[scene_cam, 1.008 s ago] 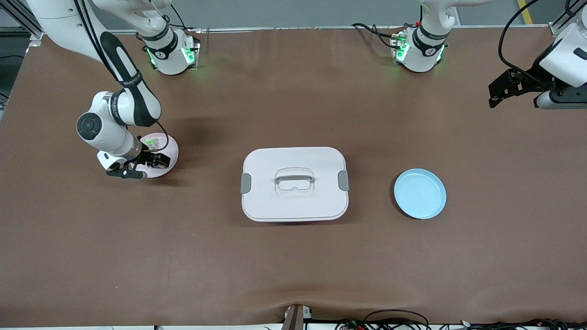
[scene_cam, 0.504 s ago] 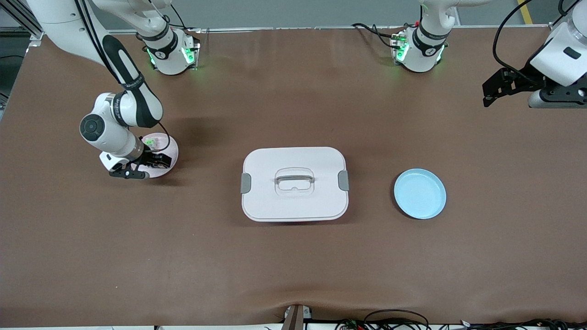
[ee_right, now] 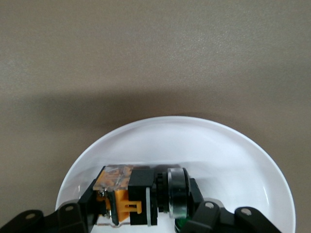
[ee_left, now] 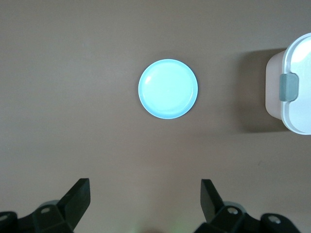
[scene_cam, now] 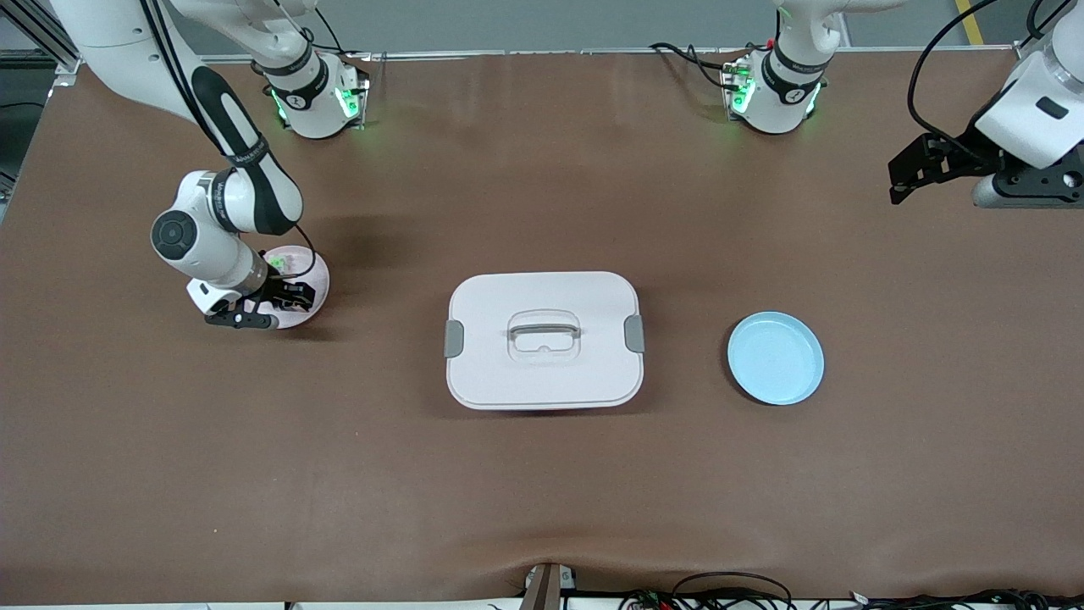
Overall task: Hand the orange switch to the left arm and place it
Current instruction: 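Close the right gripper on the orange switch and lift it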
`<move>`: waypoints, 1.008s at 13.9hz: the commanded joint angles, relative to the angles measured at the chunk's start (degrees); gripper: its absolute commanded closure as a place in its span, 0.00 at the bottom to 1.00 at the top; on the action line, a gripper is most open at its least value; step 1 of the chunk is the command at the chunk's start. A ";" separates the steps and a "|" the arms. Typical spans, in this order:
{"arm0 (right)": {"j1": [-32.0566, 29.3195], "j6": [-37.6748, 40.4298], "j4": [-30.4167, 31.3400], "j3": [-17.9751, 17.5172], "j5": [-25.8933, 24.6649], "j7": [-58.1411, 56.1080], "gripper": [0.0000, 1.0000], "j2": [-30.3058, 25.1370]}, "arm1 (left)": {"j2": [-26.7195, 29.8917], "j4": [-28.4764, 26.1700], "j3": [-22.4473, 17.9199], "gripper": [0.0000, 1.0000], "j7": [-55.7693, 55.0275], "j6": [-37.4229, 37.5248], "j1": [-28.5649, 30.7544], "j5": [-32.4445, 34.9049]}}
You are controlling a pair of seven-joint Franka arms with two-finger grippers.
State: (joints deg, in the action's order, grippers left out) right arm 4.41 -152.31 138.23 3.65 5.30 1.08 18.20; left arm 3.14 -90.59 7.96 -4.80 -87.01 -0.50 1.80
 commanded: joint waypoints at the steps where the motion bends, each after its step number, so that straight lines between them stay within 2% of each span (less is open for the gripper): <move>1: -0.37 2.61 0.46 -0.23 0.06 0.41 1.00 -2.02 | -0.24 0.68 0.22 0.00 -0.12 -0.27 0.50 -0.83; 4: -0.54 13.14 -3.57 -0.23 2.34 3.13 1.00 -5.62 | -0.15 0.59 0.22 0.00 -0.04 -0.18 0.50 -0.83; 8: 0.77 28.35 -11.30 -0.31 11.12 11.89 1.00 -7.82 | 0.29 0.68 0.13 0.00 0.05 0.00 0.58 -0.83; 10: 3.48 33.02 -14.11 -0.93 16.30 21.71 1.00 -9.66 | 0.38 0.51 0.13 0.00 -0.03 0.08 0.58 -0.83; 14: 14.28 37.70 -26.58 -1.02 17.73 52.80 1.00 -8.89 | 0.38 0.33 0.39 0.00 -0.04 0.61 -0.03 -1.09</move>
State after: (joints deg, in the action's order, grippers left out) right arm 13.63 -116.65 117.85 2.27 21.80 40.74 8.75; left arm 2.94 -90.32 8.00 -4.80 -87.12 -0.44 1.80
